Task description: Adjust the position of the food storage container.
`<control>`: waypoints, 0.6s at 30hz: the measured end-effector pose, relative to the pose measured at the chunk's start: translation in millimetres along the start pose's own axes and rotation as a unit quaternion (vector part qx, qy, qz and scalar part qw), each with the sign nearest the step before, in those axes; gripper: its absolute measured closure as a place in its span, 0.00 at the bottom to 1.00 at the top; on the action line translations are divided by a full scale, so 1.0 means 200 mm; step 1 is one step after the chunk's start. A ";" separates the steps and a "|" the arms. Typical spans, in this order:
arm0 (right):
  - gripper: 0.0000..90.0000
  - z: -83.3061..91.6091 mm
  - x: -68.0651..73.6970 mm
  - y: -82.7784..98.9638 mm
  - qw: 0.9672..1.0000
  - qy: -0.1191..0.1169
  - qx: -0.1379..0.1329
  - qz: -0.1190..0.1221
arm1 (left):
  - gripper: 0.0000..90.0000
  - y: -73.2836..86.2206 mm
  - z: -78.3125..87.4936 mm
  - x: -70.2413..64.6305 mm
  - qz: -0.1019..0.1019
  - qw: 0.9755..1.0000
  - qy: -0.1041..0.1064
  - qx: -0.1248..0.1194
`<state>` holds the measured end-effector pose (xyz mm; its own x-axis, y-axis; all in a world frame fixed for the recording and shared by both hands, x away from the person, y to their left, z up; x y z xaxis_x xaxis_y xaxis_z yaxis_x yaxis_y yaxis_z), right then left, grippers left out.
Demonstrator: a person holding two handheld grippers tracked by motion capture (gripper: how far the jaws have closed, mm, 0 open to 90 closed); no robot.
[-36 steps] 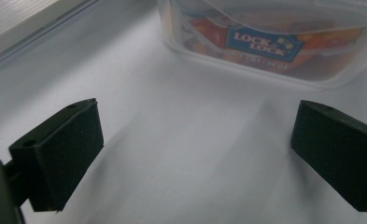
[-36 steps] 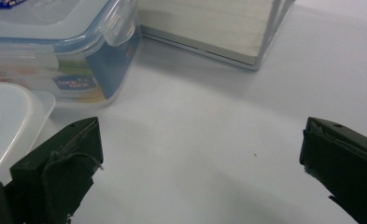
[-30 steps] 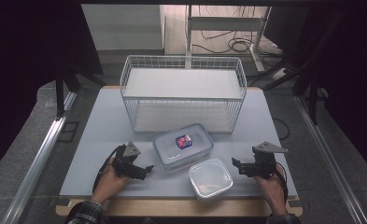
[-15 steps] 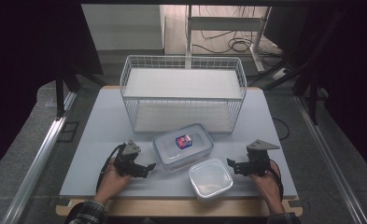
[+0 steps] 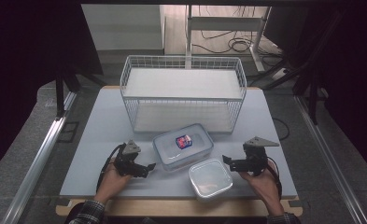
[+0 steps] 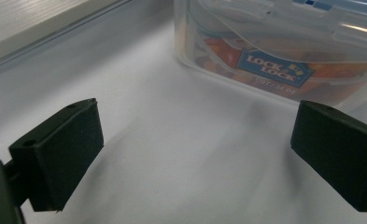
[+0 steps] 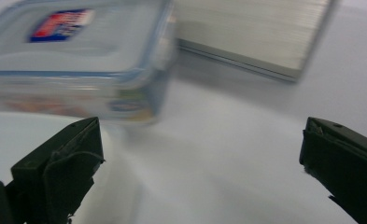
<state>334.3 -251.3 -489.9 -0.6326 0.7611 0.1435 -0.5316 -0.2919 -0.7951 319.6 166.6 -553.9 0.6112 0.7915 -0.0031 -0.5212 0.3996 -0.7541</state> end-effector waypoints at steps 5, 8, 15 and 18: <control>0.11 0.00 0.17 -0.04 0.998 -0.032 0.032 0.030 | 0.03 0.00 0.00 0.01 0.002 1.000 -0.001 -0.001; 0.21 -0.01 0.25 -0.06 0.997 -0.055 0.043 0.043 | 0.03 0.00 0.00 0.01 0.004 1.000 -0.001 -0.002; 0.48 -0.02 0.37 -0.06 0.992 -0.077 0.055 0.081 | 0.03 0.00 0.00 0.01 0.008 1.000 -0.001 -0.001; 0.62 -0.03 0.44 -0.06 0.987 -0.108 0.063 0.099 | 0.03 0.00 0.00 0.01 0.009 1.000 0.000 0.005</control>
<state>288.2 -177.4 -471.2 -0.8297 0.5439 0.1257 -0.4425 -0.5037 -0.7419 320.4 168.2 -554.6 0.6015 0.7987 -0.0163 -0.5374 0.3894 -0.7480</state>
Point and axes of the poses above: each handheld gripper's, and its own axes: z roughly backward along the jaws, y roughly out of its underside, x roughly to its left, the point moved 1 cm from there along -z, roughly forward along the jaws, and after that the axes turned 5 degrees about -y, right-handed, at the moved point
